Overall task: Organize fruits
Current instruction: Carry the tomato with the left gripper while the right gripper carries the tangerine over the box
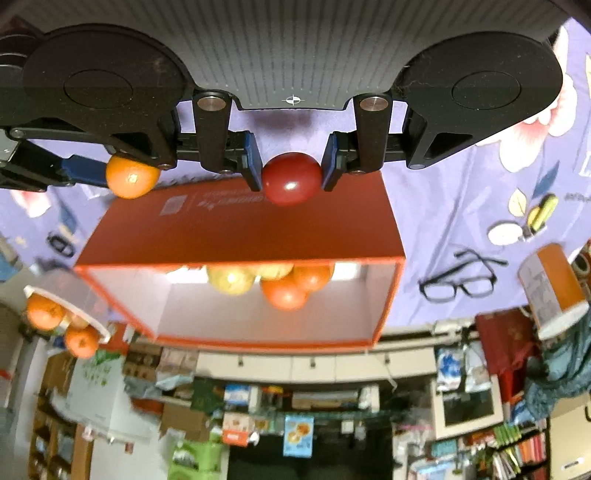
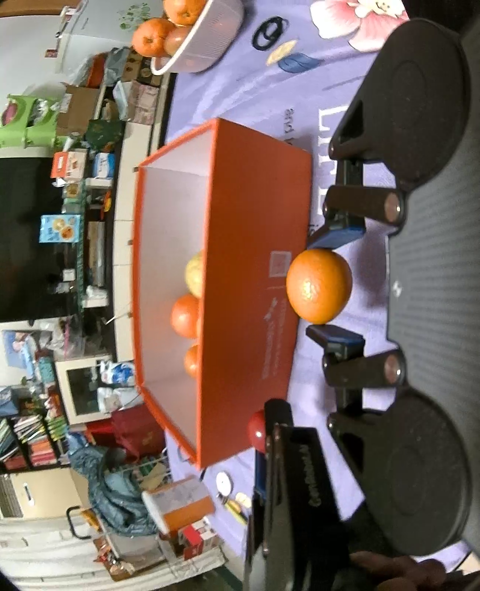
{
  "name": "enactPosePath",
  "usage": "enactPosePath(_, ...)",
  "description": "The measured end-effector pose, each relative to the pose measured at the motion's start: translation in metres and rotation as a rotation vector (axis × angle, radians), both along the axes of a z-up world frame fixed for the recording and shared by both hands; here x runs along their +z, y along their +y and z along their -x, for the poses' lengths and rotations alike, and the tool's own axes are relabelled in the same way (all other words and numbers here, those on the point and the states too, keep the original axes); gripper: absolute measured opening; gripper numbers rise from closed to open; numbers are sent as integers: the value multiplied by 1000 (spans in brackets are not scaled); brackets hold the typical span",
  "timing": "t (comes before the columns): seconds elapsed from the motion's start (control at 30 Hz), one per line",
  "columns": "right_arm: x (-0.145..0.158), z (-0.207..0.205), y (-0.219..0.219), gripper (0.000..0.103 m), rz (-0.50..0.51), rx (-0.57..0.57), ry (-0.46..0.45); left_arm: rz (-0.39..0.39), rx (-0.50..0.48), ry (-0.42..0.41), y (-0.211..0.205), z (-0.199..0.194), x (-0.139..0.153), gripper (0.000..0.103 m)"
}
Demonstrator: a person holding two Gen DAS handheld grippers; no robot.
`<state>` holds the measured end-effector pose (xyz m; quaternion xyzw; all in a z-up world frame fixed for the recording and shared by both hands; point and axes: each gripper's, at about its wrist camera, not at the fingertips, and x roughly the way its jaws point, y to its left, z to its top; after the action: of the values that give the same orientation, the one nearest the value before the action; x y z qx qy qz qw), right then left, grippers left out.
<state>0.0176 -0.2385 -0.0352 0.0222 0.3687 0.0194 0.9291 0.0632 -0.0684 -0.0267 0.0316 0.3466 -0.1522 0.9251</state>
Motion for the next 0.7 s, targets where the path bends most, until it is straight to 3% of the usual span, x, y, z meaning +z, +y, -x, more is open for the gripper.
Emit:
enactPosePath(0.17, 36, 14, -7, 48, -20, 20, -73, -24, 11, -105, 7, 12, 31, 2)
enactPosePath(0.37, 74, -21, -26, 48, -31, -15, -159, 7, 70, -130, 1, -27, 55, 2)
enactPosePath(0.7, 47, -101, -31, 48, 1, -38, -96, -2, 88, -48, -25, -91, 26, 2)
